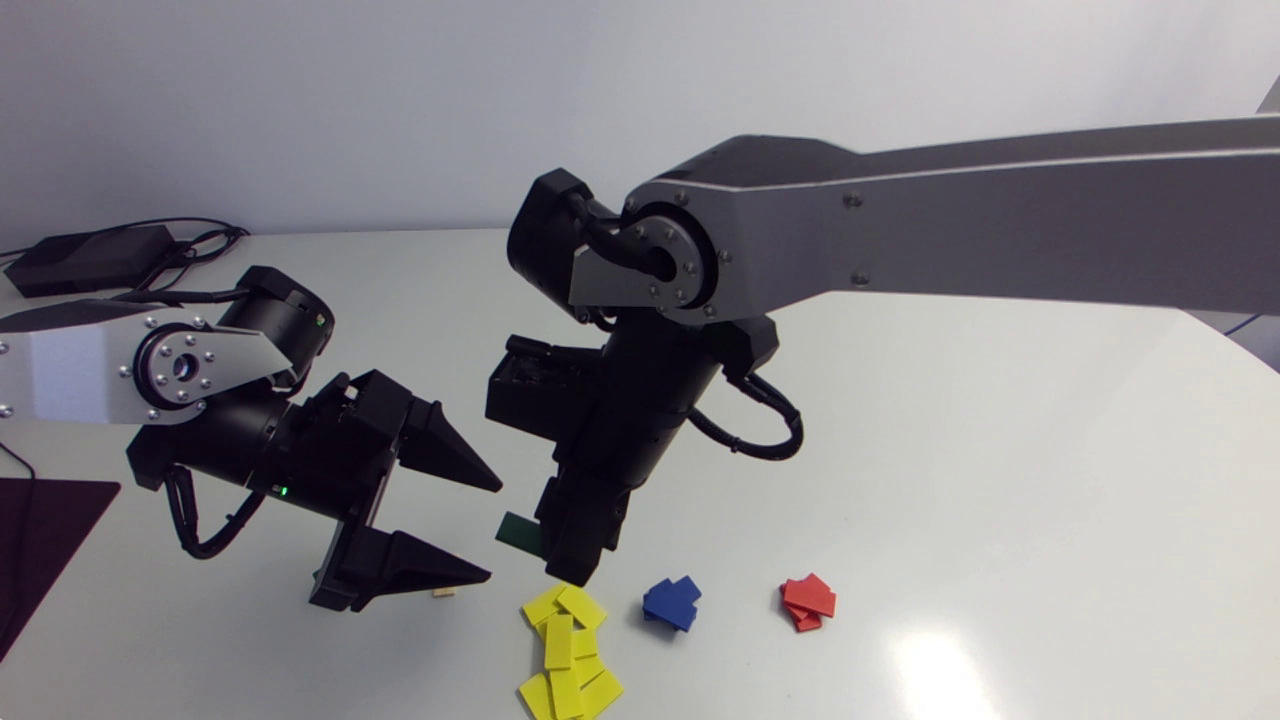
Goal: Take domino bricks one by one from the mixed stack on the table and place each onto the existing stack of the same color.
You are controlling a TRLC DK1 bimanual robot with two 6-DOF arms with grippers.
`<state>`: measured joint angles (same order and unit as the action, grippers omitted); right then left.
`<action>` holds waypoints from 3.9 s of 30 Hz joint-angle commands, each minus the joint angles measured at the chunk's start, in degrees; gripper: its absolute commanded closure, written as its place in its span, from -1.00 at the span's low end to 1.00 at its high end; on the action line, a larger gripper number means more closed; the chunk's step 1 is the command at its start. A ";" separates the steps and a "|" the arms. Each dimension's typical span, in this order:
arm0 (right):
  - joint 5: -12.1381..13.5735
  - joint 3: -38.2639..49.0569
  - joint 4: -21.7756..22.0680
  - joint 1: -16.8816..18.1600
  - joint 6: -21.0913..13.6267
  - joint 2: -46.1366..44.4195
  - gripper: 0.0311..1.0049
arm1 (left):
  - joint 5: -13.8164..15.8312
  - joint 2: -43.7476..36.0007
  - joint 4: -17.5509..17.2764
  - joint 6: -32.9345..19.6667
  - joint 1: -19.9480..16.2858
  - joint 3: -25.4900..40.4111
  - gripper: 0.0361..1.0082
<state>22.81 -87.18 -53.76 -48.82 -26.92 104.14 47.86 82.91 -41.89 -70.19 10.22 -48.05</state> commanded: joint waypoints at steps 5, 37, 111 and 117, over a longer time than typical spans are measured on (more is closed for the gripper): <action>1.54 1.31 0.14 -0.49 -2.35 2.39 0.64 | 1.45 1.81 -6.89 -7.85 1.12 -3.89 -0.99; 3.12 -1.94 -0.21 -2.07 -0.51 1.24 0.64 | 8.92 6.56 -19.37 -20.42 -0.73 -7.76 -0.89; 3.56 -3.44 -1.09 -3.04 1.08 -0.07 0.69 | 13.40 12.97 -32.38 -35.89 -2.75 -10.04 0.49; 3.56 -3.35 -1.09 -3.04 1.43 -0.51 0.68 | 13.14 12.62 -32.29 -35.89 -2.84 -9.69 0.51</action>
<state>26.00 -90.32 -54.15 -51.35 -24.84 105.58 61.10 95.72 -74.13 -103.70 7.81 -59.46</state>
